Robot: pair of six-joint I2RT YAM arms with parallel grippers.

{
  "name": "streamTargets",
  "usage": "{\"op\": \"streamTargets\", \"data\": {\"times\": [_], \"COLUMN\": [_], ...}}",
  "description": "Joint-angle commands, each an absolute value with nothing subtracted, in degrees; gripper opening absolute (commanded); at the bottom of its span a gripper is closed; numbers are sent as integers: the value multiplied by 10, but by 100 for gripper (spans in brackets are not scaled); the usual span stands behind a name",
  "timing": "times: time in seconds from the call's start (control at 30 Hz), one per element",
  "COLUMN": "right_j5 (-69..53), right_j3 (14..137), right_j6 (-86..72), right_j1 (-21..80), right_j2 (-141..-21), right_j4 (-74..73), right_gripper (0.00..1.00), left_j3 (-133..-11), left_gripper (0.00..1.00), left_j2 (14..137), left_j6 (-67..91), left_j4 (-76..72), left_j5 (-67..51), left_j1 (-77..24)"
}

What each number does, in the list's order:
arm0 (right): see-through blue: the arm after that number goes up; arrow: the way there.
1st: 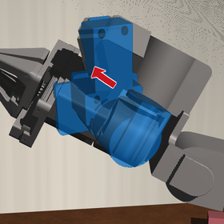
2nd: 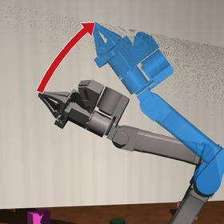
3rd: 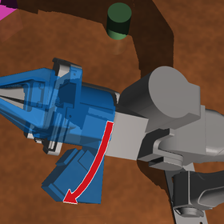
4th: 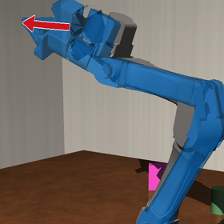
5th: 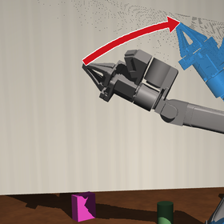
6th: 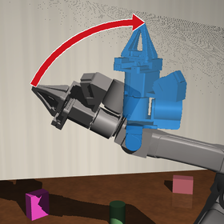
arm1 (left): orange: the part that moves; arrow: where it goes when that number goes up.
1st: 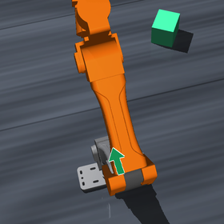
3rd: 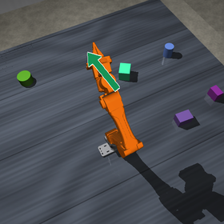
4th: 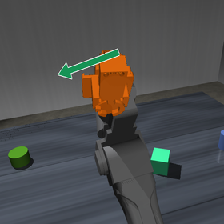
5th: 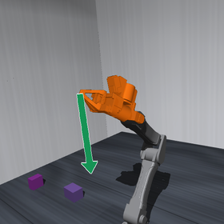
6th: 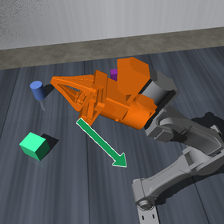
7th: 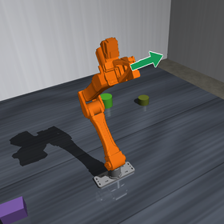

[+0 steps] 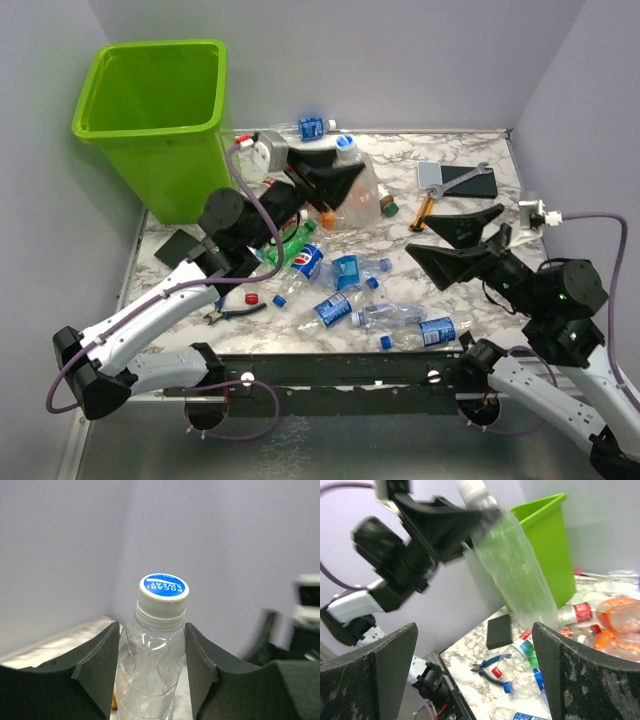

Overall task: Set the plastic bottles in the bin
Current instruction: Place the plastic bottle in the trash bin.

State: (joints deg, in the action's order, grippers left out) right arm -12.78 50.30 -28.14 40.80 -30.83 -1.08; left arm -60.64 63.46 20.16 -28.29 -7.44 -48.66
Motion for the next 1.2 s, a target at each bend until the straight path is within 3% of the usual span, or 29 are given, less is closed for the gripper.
{"op": "streamTargets", "data": {"times": [0.0, 0.13, 0.33, 0.43, 0.6, 0.83, 1.0, 1.17], "right_j5": [13, 49, 107, 89, 42, 95, 49, 60], "right_j3": [463, 398, 326, 295, 266, 251, 251, 274], "right_j6": [-289, -343, -393, -400, -421, -447, -443, -393], "right_j1": [408, 409, 409, 408, 408, 408, 408, 408], "right_j2": [-250, -212, -138, -107, -86, -95, -108, -131], "right_j4": [-116, -114, -128, -129, -143, -150, -160, -195], "right_gripper": [100, 100, 100, 100, 100, 100, 100, 100], "left_j3": [-786, -894, -972, -1007, -1045, -1003, -999, -1013], "left_gripper": [0, 0, 0, 0, 0, 0, 0, 0], "left_j2": [673, 734, 786, 829, 869, 919, 955, 969], "left_j6": [-11, -136, -51, -61, -62, -93, 46, 67], "left_j4": [-85, -103, -125, -203, -286, -321, -197, -145], "left_j5": [293, 439, 426, 429, 411, 454, 429, 385], "left_j1": [-483, -443, -240, -178, -160, -135, -73, -71]}}
